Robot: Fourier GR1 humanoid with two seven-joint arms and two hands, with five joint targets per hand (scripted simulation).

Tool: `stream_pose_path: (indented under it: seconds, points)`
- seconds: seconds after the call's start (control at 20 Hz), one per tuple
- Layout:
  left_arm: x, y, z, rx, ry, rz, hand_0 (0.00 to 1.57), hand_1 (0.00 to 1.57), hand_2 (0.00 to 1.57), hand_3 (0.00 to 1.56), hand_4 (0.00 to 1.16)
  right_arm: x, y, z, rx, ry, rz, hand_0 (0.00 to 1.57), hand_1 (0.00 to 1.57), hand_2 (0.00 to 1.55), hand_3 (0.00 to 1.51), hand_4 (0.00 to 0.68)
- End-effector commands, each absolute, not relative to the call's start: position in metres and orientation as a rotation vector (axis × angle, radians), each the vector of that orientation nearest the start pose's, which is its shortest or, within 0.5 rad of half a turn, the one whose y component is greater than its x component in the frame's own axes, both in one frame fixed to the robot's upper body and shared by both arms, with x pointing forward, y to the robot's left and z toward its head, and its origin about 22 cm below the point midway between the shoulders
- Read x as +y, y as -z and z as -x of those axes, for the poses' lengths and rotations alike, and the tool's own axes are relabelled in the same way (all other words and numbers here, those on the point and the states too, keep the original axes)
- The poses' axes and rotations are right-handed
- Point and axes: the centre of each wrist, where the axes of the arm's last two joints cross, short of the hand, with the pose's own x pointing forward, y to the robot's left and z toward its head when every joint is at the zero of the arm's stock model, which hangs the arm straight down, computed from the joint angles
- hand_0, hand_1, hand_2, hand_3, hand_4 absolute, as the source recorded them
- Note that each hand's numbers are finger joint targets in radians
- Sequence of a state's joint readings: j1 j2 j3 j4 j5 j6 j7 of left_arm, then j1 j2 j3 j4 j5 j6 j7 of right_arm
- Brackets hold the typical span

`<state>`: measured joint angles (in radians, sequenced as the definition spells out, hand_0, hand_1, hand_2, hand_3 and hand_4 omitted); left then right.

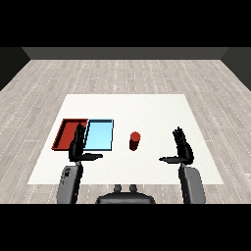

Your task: Pick the red can and put it in the red box

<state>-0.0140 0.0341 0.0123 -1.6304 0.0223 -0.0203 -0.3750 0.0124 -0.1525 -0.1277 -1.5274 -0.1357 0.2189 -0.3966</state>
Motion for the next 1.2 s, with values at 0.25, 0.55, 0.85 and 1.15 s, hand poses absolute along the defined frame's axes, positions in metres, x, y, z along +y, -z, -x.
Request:
stream_pose_path:
  seconds: [0.25,0.55,0.85,1.15]
  points:
    - [0.259,0.011,-0.255,-2.030,0.034,0.001,0.00,0.00,0.00,0.00,0.00,-0.299,-0.004,-0.238,-1.937,-0.095,-0.071,0.00,0.00,0.00,0.00,0.000]
    - [0.246,-0.013,-0.257,-2.050,0.037,-0.037,0.00,0.00,0.00,0.00,0.00,-0.291,-0.007,-0.252,-1.931,-0.064,-0.095,0.00,0.00,0.00,0.00,0.000]
    - [0.238,-0.011,-0.250,-2.021,0.012,-0.042,0.00,0.00,0.00,0.00,0.00,-0.256,-0.022,-0.268,-1.901,-0.059,-0.156,0.00,0.00,0.00,0.00,0.000]
    - [0.245,-0.013,-0.250,-2.023,0.010,-0.032,0.00,0.00,0.00,0.00,0.00,-0.253,0.021,-0.291,-1.842,-0.014,-0.232,0.00,0.00,0.00,0.00,0.000]
